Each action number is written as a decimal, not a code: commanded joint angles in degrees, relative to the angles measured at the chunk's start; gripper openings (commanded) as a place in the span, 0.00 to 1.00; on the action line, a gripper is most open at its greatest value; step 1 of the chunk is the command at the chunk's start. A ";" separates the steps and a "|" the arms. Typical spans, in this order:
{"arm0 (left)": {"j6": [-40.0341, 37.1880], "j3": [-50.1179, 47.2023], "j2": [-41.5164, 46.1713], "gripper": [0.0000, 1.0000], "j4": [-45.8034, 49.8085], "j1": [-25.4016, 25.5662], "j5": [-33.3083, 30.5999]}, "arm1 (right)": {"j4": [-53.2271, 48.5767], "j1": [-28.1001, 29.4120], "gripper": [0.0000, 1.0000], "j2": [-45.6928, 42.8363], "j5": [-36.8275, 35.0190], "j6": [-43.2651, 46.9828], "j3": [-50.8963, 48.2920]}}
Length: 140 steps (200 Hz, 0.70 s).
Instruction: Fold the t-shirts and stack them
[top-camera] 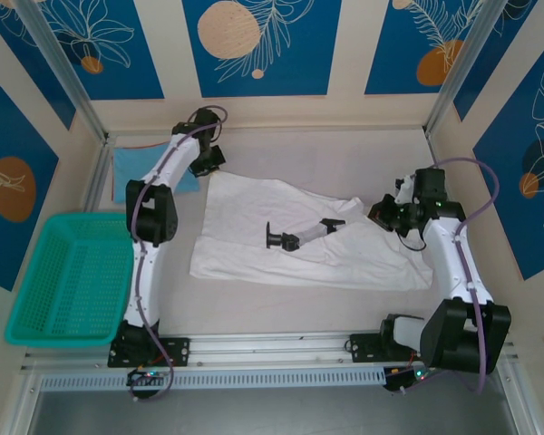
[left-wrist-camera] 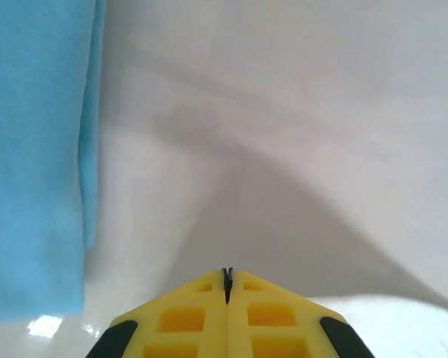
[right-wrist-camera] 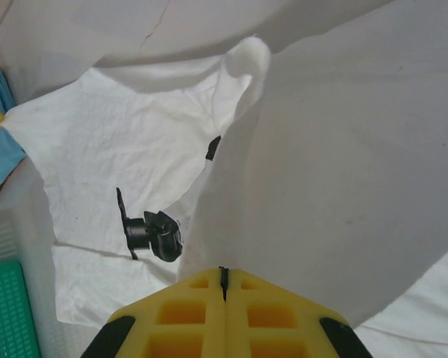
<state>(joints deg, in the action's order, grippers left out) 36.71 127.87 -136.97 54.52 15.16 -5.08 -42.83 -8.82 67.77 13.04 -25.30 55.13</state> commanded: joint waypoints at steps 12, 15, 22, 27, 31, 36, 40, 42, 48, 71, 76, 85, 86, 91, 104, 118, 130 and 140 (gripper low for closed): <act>-4.07 -11.77 11.11 0.00 -6.82 1.00 -3.83 | -0.83 -2.51 0.00 -5.55 -0.40 -2.68 -3.35; -4.22 -13.07 11.87 0.00 -7.38 1.01 -3.88 | -0.78 -2.78 0.00 -5.78 -0.39 -2.83 -3.56; -4.57 -15.72 13.53 0.00 -8.27 1.15 -4.01 | -0.98 -3.64 0.00 -6.51 -0.39 -3.36 -4.28; -4.89 -17.37 14.45 0.00 -8.69 1.26 -3.99 | -1.42 -4.02 0.00 -6.68 -0.88 -3.65 -4.61; -5.08 -18.56 15.20 0.00 -8.88 1.23 -4.01 | -1.93 -4.17 0.00 -6.63 -1.29 -3.86 -4.80; -5.27 -19.96 16.04 0.00 -9.14 1.24 -4.05 | -2.37 -4.27 0.00 -6.59 -2.18 -4.05 -4.99; -5.46 -21.07 16.68 0.00 -9.32 1.23 -3.99 | -2.58 -4.42 0.00 -6.60 -2.71 -4.46 -5.21; -5.54 -21.74 17.07 0.00 -9.45 1.31 -3.98 | -2.67 -4.47 0.00 -6.60 -2.99 -4.60 -5.39; -5.56 -23.24 17.97 0.00 -9.43 1.27 -3.95 | -2.77 -4.74 0.00 -6.59 -3.54 -5.18 -5.72; -5.55 -29.22 22.13 0.00 -10.59 1.34 -3.38 | -2.81 -6.53 0.00 -6.51 -5.14 -7.30 -7.46; -5.75 -30.27 22.99 0.00 -10.74 1.46 -3.31 | -2.74 -6.81 0.00 -6.33 -5.36 -7.54 -7.66; -6.15 -31.77 24.28 0.00 -10.76 1.61 -3.36 | -2.62 -7.16 0.00 -5.97 -5.84 -7.92 -7.85; -6.22 -31.92 24.37 0.00 -10.76 1.62 -3.40 | -2.62 -7.21 0.00 -5.89 -5.88 -7.92 -7.85; -6.52 -32.65 24.93 0.00 -10.63 1.56 -3.37 | -2.71 -7.31 0.00 -5.62 -6.18 -7.92 -7.85; -7.31 -34.17 26.30 0.00 -10.10 1.71 -3.62 | -2.94 -7.73 0.00 -5.11 -7.29 -8.03 -7.44; -7.99 -36.18 27.96 0.00 -9.90 1.72 -3.79 | -3.10 -8.48 0.00 -4.77 -8.19 -8.10 -6.94; -8.53 -37.99 29.21 0.00 -9.90 1.80 -3.83 | -3.14 -9.03 0.00 -4.53 -8.37 -8.35 -6.77; -8.80 -39.31 29.93 0.00 -9.62 1.85 -4.15 | -3.12 -9.44 0.00 -4.31 -7.99 -8.50 -6.76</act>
<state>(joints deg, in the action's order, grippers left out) 30.17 91.53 -111.11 44.47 16.64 -7.84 -44.62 -17.19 63.11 5.91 -32.60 47.83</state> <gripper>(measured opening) 0.038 0.067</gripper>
